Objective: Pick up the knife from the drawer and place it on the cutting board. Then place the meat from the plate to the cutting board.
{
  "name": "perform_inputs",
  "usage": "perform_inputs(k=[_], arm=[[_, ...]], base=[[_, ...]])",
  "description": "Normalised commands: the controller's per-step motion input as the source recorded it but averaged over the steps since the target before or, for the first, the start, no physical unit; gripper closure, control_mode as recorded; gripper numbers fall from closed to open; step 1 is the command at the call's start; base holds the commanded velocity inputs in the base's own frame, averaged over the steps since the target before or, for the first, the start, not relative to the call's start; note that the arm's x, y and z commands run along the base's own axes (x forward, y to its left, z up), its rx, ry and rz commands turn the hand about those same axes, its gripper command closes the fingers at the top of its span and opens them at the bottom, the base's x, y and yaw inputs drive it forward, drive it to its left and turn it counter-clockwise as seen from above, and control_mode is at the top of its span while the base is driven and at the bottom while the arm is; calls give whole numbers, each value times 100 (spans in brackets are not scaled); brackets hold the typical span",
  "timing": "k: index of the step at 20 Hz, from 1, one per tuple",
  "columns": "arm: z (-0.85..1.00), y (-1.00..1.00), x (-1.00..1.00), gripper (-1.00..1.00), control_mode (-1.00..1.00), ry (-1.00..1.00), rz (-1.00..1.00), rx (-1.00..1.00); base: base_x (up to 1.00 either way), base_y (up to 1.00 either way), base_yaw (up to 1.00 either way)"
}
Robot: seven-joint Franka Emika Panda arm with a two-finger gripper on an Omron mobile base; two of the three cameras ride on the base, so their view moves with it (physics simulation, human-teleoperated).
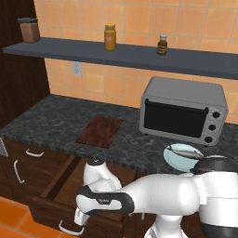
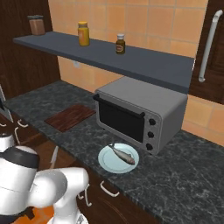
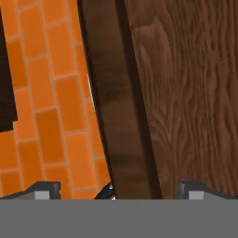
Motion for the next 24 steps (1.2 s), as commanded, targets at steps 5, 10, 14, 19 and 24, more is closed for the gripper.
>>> perform_inputs(k=[5,10,14,19,24], arm=[[27,-37,47,-100,-100,0,-8,0],[4,-36,61,-100,-100,0,-19,0],[25,-5,40,-100,-100,5,-14,0],[9,-8,19,-100,-100,1,-2,-13],[5,-1,12,-100,-100,0,-6,-21]], base=[[0,0,0],[0,0,0],[0,0,0],[0,0,0],[0,0,0]])
